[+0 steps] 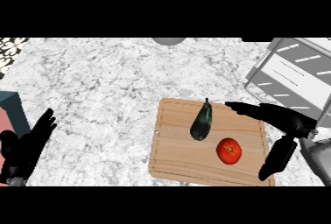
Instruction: Pick the tomato from the cutting board and place it in the tiered basket
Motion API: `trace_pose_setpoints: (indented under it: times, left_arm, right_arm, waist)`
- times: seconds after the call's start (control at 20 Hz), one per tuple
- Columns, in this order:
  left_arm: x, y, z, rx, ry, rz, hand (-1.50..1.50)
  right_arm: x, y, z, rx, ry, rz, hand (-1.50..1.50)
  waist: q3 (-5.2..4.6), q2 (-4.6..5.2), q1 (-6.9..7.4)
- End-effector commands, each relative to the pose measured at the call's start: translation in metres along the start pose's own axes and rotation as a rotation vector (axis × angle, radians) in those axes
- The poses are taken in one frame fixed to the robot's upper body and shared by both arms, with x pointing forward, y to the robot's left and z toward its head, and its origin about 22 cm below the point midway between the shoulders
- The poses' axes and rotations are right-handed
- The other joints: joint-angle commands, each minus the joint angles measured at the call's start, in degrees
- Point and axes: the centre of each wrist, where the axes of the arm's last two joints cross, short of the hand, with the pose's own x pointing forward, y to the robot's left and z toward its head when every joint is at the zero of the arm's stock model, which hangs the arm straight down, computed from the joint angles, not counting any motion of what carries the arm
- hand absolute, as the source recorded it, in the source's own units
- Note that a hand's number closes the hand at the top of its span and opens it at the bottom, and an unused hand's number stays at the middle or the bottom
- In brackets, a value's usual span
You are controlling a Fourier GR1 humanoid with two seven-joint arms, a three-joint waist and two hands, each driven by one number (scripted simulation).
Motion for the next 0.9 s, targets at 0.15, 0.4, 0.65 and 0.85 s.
trace_pose_setpoints:
  times: [0.15, 0.4, 0.65, 0.85]
  left_arm:
    - [-0.022, 0.02, 0.011, 0.005, 0.035, 0.005, 0.0]
    - [0.0, 0.011, 0.015, 0.007, 0.043, 0.02, 0.0]
    - [-0.013, 0.016, 0.0, 0.005, 0.043, 0.003, 0.0]
    - [-0.004, 0.007, -0.002, 0.002, 0.04, 0.002, 0.0]
  right_arm:
    - [0.013, -0.008, 0.002, 0.025, 0.149, 0.069, -1.5]
    - [-0.024, -0.021, 0.009, -0.012, 0.18, 0.024, -1.5]
    - [-0.033, -0.024, 0.002, 0.061, 0.163, 0.012, -1.5]
    - [-0.035, -0.016, 0.0, 0.073, 0.161, -0.008, -1.5]
  waist:
    - [-0.42, 0.25, 0.09]
    - [-0.34, 0.27, 0.34]
    - [-0.38, 0.34, 0.08]
    - [-0.38, 0.29, -0.05]
